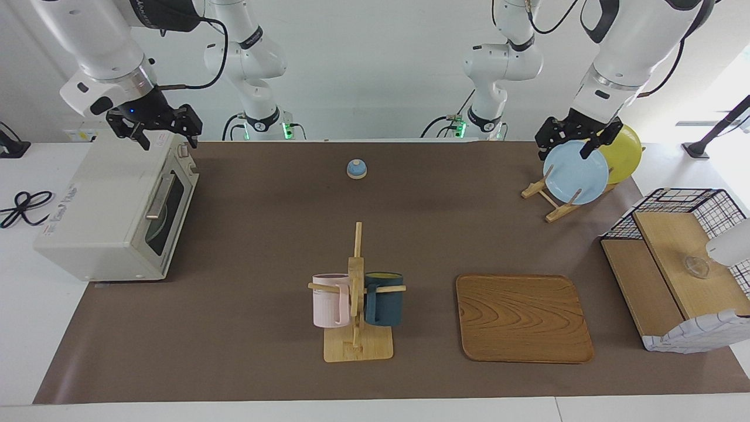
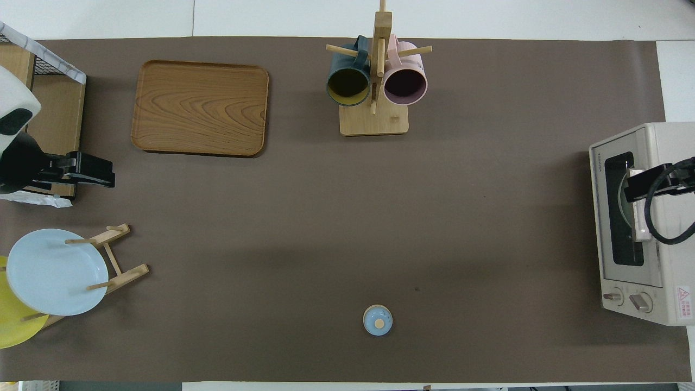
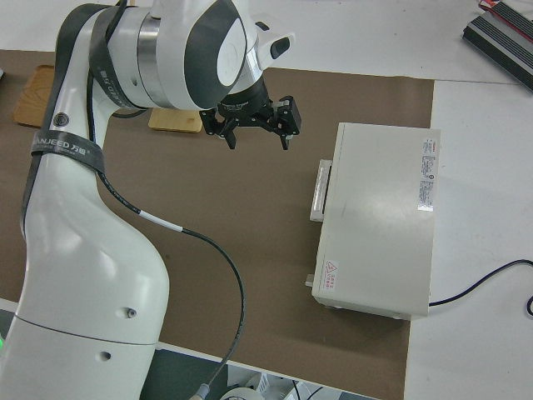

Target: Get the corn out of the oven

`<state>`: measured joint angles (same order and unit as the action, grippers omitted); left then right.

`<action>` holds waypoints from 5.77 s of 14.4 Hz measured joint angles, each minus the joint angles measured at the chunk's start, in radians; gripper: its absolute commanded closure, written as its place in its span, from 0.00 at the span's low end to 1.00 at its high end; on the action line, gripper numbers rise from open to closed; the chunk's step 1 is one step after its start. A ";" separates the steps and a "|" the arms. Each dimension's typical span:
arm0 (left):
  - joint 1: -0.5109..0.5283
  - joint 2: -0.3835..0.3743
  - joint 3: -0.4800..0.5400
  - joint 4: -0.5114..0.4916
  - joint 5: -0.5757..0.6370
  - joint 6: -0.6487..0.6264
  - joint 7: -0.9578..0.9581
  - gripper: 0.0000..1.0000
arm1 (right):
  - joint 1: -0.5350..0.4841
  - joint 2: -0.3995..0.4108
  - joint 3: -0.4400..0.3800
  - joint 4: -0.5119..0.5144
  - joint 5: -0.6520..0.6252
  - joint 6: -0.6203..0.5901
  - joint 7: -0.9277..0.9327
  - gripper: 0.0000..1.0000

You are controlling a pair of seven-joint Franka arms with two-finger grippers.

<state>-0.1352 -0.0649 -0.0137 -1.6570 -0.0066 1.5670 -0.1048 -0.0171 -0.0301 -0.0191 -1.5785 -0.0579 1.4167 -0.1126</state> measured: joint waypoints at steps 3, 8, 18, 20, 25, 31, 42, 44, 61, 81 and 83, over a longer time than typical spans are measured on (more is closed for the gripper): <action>0.000 0.000 0.000 0.000 0.000 0.000 0.000 0.00 | 0.000 0.000 0.004 0.000 0.000 0.000 0.000 0.00; 0.000 0.000 0.000 0.000 0.000 0.000 0.000 0.00 | -0.003 0.001 0.006 0.000 0.000 0.000 0.001 0.00; 0.000 0.000 0.003 0.000 0.000 0.000 0.000 0.00 | -0.014 0.004 0.006 -0.005 0.000 0.010 -0.018 1.00; 0.000 0.000 0.003 0.000 0.000 0.000 0.000 0.00 | -0.016 0.004 0.004 -0.008 0.000 0.010 -0.111 1.00; 0.001 0.000 0.004 0.000 0.000 0.000 0.000 0.00 | -0.015 -0.010 -0.001 -0.107 -0.046 0.116 -0.110 1.00; 0.012 0.000 0.006 0.000 0.000 -0.001 0.000 0.00 | 0.037 -0.075 0.020 -0.286 -0.205 0.227 -0.013 1.00; 0.013 0.000 0.006 0.000 0.000 -0.002 0.000 0.00 | -0.070 -0.097 0.004 -0.440 -0.217 0.381 -0.013 1.00; 0.013 0.000 0.006 0.000 0.000 -0.002 0.000 0.00 | -0.085 -0.094 0.004 -0.452 -0.217 0.392 -0.013 1.00; 0.013 0.000 0.006 0.000 0.000 -0.002 0.000 0.00 | -0.118 -0.061 0.006 -0.480 -0.217 0.443 -0.013 1.00; 0.013 0.000 0.006 0.000 0.000 -0.002 0.000 0.00 | -0.059 -0.056 0.025 -0.519 -0.102 0.479 0.030 1.00; 0.013 0.000 0.006 0.000 0.000 -0.002 0.000 0.00 | -0.046 -0.051 0.027 -0.532 -0.086 0.499 0.032 1.00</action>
<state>-0.1227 -0.0649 -0.0078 -1.6571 -0.0066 1.5653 -0.1049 -0.0629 -0.0809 0.0079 -2.1106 -0.1435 1.9153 -0.0802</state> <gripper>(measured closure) 0.000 0.991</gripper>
